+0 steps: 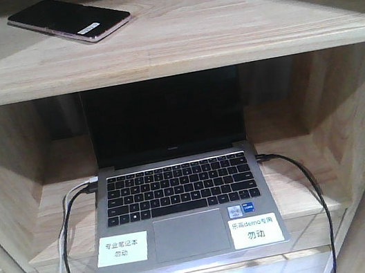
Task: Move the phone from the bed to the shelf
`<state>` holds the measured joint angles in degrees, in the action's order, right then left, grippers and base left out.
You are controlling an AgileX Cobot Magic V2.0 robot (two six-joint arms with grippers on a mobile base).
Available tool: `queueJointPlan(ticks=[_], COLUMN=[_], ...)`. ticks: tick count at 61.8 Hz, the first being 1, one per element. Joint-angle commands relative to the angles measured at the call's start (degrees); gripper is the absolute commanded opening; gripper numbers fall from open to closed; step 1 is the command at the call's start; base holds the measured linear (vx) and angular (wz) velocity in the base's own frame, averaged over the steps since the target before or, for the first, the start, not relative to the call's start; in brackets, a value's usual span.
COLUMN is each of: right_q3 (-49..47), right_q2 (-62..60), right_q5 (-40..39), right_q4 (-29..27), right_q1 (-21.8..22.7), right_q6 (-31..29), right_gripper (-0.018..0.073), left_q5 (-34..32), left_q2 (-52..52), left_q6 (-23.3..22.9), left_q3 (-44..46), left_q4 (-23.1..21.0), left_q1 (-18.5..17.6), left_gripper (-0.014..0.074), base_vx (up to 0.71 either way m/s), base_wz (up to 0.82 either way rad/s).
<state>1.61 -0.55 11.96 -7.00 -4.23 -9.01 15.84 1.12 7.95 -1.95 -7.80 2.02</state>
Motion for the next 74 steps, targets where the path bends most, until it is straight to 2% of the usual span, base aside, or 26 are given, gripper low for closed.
queueJointPlan(ticks=[1, 34, 74], right_q3=[0.42, 0.42, 0.42], right_q2=[-0.45, -0.45, -0.45], right_q5=[-4.85, -7.94, -8.01], right_q4=[1.38, 2.20, 2.10], right_q1=[0.35, 0.35, 0.35], right_q6=[1.10, 6.84, 6.85], right_gripper=[-0.0008, -0.0008, -0.0008], left_q5=[-4.17, -4.17, -4.17], left_q2=[0.31, 0.31, 0.31], left_q6=[-0.22, -0.22, -0.22], left_q3=[-0.13, -0.13, -0.13], left_q4=[-0.56, -0.56, -0.56], left_q1=[-0.07, -0.07, -0.07], left_gripper=[0.0001, 0.0001, 0.0001], base_vx=[0.00, 0.00, 0.00], base_wz=[0.00, 0.00, 0.00])
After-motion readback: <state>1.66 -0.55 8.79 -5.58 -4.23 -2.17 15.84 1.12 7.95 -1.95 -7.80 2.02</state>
